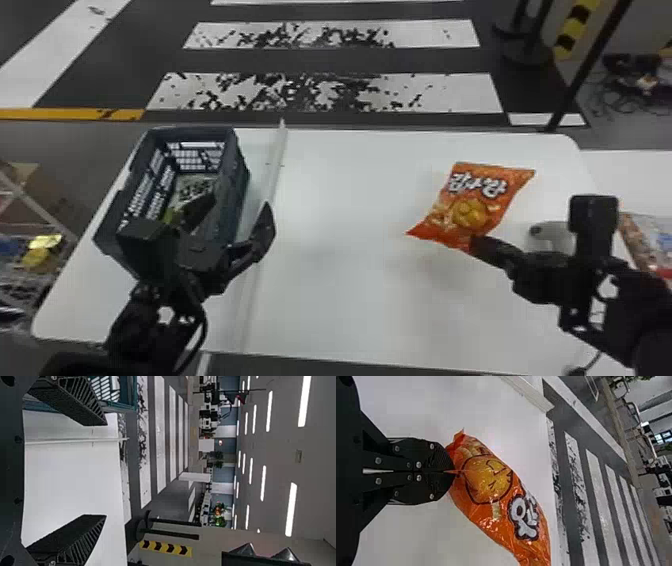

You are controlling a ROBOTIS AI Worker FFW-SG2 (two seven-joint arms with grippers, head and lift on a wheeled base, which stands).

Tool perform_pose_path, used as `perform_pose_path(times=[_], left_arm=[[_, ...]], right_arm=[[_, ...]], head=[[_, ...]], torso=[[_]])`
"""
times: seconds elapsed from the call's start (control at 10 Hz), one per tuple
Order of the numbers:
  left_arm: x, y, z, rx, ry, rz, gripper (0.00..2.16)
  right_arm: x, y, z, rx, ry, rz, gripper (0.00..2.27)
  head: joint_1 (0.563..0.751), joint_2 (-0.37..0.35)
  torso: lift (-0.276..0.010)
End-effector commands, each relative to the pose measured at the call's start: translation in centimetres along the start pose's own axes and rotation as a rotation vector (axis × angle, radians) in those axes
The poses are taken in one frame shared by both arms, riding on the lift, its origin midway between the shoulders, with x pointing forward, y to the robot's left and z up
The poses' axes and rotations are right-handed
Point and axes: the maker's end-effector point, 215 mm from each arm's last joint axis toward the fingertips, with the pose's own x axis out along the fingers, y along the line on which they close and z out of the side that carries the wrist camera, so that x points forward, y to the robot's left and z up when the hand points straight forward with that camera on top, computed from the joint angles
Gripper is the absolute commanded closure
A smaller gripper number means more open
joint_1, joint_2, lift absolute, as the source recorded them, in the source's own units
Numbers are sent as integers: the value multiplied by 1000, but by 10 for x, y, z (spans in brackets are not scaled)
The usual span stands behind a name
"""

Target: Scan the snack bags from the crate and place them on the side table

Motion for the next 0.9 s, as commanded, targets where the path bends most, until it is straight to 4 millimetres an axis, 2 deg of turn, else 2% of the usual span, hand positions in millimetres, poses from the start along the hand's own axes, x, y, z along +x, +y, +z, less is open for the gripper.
perform_pose_path(times=[0.0, 0.3, 0.5, 0.6, 0.8], left_arm=[[0, 0, -1, -1, 2, -1, 36], [0, 1, -3, -2, 6, 1, 36], [0, 1, -4, -2, 6, 2, 36], [0, 1, -5, -3, 7, 2, 36], [1, 2, -4, -3, 5, 5, 36]], right_arm=[[-16, 5, 28, -171, -18, -89, 2260], [-17, 24, 39, -643, 38, -300, 2260], [-16, 30, 33, -920, 92, -435, 2260], [-18, 25, 27, -1010, 128, -508, 2260], [-19, 24, 7, -1238, 216, -625, 2260]], head=[[695, 34], [695, 39], [695, 49], [695, 55], [695, 56]], torso=[[-50], [-50], [-50], [-50], [-50]])
